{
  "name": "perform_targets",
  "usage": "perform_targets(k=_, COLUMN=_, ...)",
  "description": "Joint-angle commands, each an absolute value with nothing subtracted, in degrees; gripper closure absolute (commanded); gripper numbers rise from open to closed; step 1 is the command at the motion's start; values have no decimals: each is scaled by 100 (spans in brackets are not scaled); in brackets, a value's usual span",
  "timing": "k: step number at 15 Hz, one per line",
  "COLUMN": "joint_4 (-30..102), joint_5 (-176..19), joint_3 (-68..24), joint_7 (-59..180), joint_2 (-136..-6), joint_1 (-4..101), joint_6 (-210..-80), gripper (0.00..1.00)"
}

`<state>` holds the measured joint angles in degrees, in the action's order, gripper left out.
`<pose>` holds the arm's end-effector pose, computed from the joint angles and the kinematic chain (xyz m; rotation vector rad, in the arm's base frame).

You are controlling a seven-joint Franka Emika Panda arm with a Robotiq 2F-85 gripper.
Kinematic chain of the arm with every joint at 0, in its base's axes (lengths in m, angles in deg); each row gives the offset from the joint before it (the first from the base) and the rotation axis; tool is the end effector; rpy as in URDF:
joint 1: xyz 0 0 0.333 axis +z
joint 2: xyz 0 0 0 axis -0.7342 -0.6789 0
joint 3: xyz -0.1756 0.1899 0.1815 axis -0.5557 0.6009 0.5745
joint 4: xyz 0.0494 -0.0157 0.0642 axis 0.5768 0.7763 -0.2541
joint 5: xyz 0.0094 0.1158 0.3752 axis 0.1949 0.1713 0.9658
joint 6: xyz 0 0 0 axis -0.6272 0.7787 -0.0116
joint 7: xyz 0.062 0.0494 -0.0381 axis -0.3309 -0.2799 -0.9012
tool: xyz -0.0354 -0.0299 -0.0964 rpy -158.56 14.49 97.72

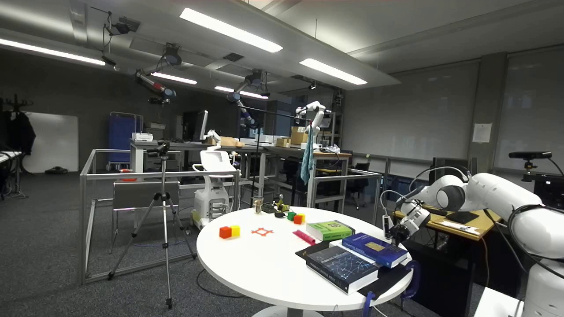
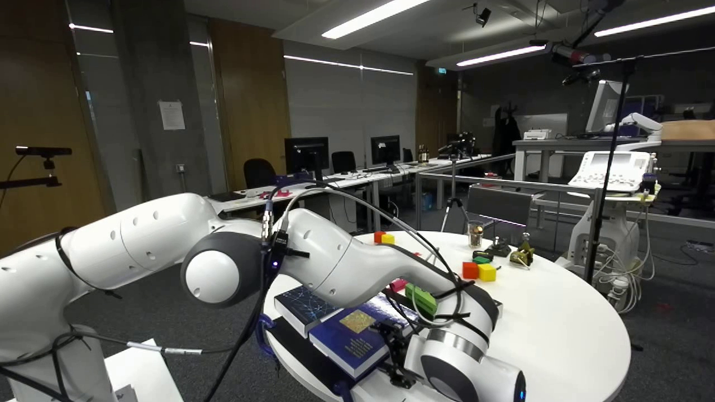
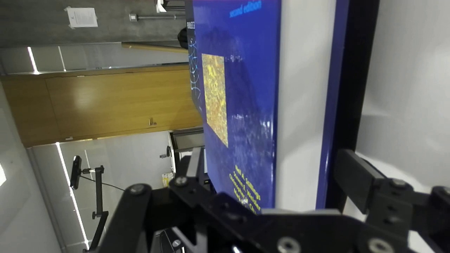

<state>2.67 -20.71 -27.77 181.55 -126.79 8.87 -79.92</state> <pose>0.5340 -0.3836 0.0653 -0.0763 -2.5144 -1.8604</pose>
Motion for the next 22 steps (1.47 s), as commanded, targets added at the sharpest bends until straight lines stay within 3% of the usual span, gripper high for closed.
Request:
perform_targets(k=1, joint_4=44, joint_5=-1987, joint_3=-2697, joint_7=18374, joint_2=-12801, joint_1=833, joint_6=-7845, gripper=0)
perform_targets(k=5, joint_4=72, joint_5=-1990, joint_3=-2690, joint_7=18352, joint_2=-12818, joint_1=860, joint_6=-7861, gripper=2)
perform_targets(k=6, joint_4=78, joint_5=-1972, joint_3=-2686, joint_7=18349, joint_2=-12826, joint_1=860, joint_6=-7891, gripper=27)
perform_targets(k=8, joint_4=86, joint_5=-1975, joint_3=-2684, joint_7=18352, joint_2=-12813, joint_1=861, joint_6=-7880, gripper=28)
perform_targets(k=14, joint_4=68, joint_5=-1939, joint_3=-2667, joint_7=18393, joint_2=-12784, joint_1=809, joint_6=-7764, gripper=74)
perform_targets(k=22, joint_4=-33, joint_5=-1944, joint_3=-2667, joint_7=18378, joint_2=-12621, joint_1=722, joint_6=-7440, gripper=81)
